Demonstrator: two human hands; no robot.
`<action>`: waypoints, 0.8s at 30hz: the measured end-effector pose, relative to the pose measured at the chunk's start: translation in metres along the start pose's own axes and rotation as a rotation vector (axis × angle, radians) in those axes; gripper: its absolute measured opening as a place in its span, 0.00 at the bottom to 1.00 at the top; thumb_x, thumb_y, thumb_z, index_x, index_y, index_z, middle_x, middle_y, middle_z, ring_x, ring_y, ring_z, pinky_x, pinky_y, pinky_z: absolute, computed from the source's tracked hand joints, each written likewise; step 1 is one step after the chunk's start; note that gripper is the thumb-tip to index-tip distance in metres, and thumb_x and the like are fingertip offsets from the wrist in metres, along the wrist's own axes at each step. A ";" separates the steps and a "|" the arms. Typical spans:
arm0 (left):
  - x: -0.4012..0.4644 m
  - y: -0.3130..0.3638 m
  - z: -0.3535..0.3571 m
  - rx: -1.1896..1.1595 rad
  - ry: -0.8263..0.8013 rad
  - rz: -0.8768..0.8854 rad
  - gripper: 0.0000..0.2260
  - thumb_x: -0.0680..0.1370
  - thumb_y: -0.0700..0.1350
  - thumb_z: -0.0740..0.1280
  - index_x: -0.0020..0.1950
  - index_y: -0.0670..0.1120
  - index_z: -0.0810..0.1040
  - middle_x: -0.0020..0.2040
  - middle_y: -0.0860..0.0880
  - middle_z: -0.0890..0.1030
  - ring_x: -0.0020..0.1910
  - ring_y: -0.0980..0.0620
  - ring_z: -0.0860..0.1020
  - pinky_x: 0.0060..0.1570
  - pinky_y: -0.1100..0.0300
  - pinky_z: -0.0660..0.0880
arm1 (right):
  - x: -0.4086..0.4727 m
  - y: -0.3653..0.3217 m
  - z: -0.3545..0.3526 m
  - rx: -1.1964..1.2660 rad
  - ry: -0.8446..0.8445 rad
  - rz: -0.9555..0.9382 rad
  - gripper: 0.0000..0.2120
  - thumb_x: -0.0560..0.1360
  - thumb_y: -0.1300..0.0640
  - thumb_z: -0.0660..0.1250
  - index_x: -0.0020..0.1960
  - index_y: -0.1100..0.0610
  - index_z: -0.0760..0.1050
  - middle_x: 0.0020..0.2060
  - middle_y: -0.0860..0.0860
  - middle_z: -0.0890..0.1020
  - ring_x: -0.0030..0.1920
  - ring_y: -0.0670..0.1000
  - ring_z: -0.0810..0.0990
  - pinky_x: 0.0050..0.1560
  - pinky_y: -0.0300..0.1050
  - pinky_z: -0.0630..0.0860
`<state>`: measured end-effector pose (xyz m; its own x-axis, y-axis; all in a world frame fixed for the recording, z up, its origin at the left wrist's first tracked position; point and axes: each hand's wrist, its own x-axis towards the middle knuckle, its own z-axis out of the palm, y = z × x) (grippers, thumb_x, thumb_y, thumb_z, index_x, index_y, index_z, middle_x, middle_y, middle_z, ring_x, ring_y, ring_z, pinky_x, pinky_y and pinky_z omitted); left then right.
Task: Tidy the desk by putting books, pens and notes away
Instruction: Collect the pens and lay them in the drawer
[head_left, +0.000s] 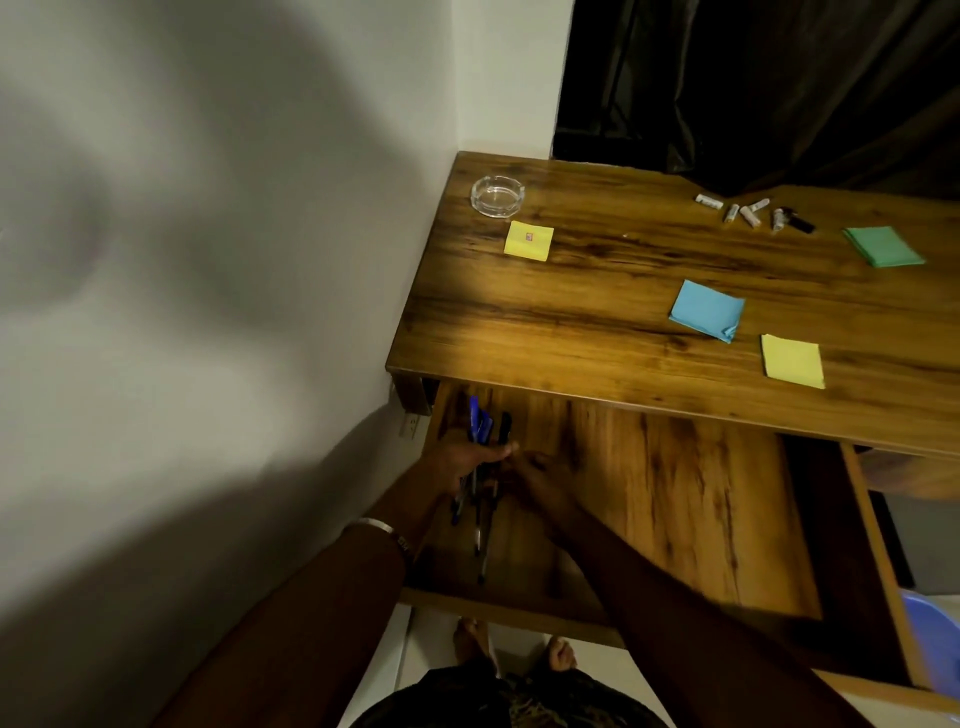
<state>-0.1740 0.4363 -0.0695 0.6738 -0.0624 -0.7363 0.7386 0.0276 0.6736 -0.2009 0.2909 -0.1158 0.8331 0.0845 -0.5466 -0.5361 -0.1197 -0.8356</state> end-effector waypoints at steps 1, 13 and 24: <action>0.002 -0.003 0.003 0.014 -0.001 0.006 0.24 0.69 0.42 0.76 0.60 0.36 0.74 0.55 0.40 0.80 0.52 0.43 0.81 0.36 0.56 0.80 | 0.000 -0.003 -0.004 0.035 -0.053 -0.001 0.19 0.76 0.41 0.65 0.55 0.56 0.81 0.50 0.54 0.85 0.50 0.52 0.84 0.51 0.48 0.81; 0.013 -0.019 0.025 0.352 -0.101 0.012 0.14 0.72 0.41 0.73 0.56 0.39 0.79 0.43 0.46 0.81 0.42 0.52 0.79 0.50 0.57 0.77 | -0.002 -0.001 -0.042 0.149 -0.074 0.148 0.12 0.73 0.52 0.72 0.52 0.59 0.82 0.46 0.56 0.85 0.48 0.54 0.84 0.44 0.47 0.80; 0.008 -0.013 0.019 0.039 -0.035 -0.156 0.08 0.75 0.43 0.70 0.39 0.44 0.73 0.33 0.48 0.72 0.33 0.54 0.72 0.38 0.60 0.75 | 0.008 0.041 -0.032 -0.449 0.229 0.060 0.20 0.80 0.51 0.63 0.31 0.58 0.75 0.25 0.49 0.75 0.20 0.42 0.73 0.28 0.35 0.72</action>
<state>-0.1788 0.4162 -0.0834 0.5490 -0.0980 -0.8300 0.8325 -0.0242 0.5535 -0.2113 0.2549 -0.1528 0.8382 -0.1481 -0.5248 -0.5140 -0.5358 -0.6698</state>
